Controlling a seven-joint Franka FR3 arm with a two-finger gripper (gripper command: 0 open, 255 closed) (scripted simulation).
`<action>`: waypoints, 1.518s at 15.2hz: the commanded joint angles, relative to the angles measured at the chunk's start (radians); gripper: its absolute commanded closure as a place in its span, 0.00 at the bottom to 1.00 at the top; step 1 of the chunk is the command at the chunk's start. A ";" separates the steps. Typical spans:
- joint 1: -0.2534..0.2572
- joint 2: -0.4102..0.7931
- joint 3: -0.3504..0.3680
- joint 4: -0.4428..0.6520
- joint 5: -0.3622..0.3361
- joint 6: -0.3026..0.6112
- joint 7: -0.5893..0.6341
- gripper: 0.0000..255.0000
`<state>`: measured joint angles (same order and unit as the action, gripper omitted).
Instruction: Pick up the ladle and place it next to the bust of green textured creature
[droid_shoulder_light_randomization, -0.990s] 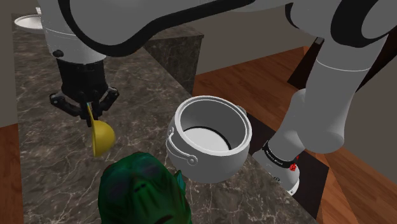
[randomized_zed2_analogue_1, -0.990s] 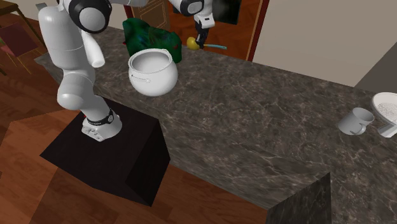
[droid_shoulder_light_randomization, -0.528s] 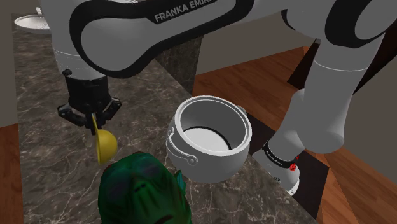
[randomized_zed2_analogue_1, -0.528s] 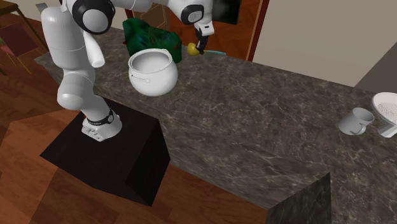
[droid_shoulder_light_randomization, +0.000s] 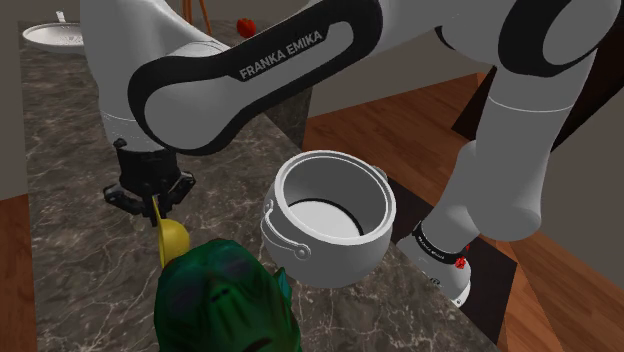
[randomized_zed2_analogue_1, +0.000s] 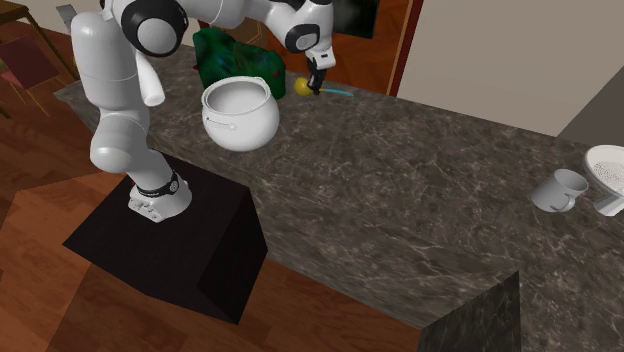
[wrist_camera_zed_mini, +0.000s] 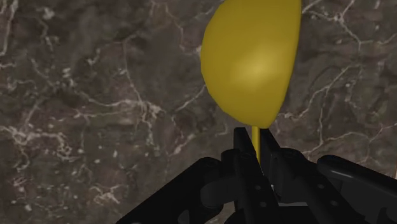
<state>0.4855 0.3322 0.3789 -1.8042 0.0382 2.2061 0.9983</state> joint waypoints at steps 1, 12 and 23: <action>0.002 0.013 -0.002 -0.011 -0.004 0.024 0.000 1.00; 0.007 0.047 -0.008 -0.037 -0.015 0.082 0.000 1.00; -0.014 -0.024 0.000 -0.004 0.011 -0.021 -0.016 0.00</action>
<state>0.4773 0.3248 0.3775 -1.8138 0.0427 2.2093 0.9872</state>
